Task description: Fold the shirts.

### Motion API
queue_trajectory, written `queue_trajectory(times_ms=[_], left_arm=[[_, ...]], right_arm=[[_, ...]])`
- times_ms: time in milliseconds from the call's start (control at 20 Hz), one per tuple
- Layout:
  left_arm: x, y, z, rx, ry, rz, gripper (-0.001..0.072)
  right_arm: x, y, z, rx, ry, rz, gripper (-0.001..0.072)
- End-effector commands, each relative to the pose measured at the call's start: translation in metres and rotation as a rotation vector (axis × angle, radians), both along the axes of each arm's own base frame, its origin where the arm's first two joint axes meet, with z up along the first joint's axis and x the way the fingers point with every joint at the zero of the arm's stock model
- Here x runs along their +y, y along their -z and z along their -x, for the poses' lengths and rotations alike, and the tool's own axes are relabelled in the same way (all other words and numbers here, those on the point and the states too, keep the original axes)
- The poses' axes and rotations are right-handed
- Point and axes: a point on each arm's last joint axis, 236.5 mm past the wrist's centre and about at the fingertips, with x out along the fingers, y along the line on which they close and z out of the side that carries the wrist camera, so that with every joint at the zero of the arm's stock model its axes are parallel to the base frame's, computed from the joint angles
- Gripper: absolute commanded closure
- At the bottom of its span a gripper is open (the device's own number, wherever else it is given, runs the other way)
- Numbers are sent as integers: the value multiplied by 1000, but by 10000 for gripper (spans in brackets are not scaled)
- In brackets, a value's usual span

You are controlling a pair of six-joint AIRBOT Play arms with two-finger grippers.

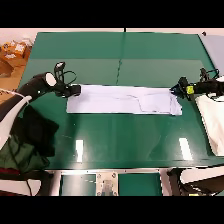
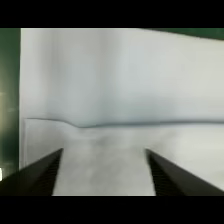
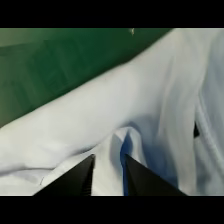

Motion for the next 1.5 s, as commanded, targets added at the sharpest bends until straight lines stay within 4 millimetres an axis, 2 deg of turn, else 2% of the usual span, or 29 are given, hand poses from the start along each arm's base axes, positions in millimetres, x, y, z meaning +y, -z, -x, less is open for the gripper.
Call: queue_trajectory(times_ms=[0, 100, 200, 300, 350, 450, 500, 600, 650, 850, 1150, 1300, 1350, 1400, 1450], left_arm=[[11, -14, -34, -87, 2, -51, 2], [28, -34, -42, -82, -17, -56, 2], [44, -49, -46, -66, -38, -50, 2], [52, -58, -47, -55, -53, -40, 2], [53, -60, -46, -47, -56, -30, 2], [48, -60, -44, -35, -56, -9, 2], [45, -60, -42, -28, -56, 5, 2], [45, -59, -40, -17, -53, 6, 2], [45, -58, -38, -9, -51, 6, 2], [44, -56, -33, 13, -44, 6, 2], [43, -55, -30, 27, -40, 8, 3], [42, -55, -30, 27, -41, 12, 3], [41, -55, -30, 28, -42, 16, 3], [40, -55, -30, 30, -42, 24, 3], [39, -55, -29, 33, -41, 29, 3]], right_arm=[[-29, 3, -14, -26, -42, 43, 299], [-61, -8, 2, -15, -80, 83, 170], [-84, -7, 23, -1, -113, 84, 162], [-88, 7, 42, 32, -167, 35, 153], [-85, 17, 49, 54, -198, 2, 92], [-66, 33, 57, 66, -268, -104, 92], [-54, 36, 55, 44, -293, -173, 91], [-37, 36, 44, -28, -308, -285, 17], [-31, 34, 38, -68, -310, -325, 16], [-16, 33, 30, -122, -370, -328, 16], [3, 15, 18, -166, -474, -307, 16], [17, 18, 18, -144, -514, -299, 18], [20, 23, 20, -124, -534, -277, 23], [22, 32, 23, -87, -546, -245, 104], [20, 41, 25, -59, -562, -205, 376]])
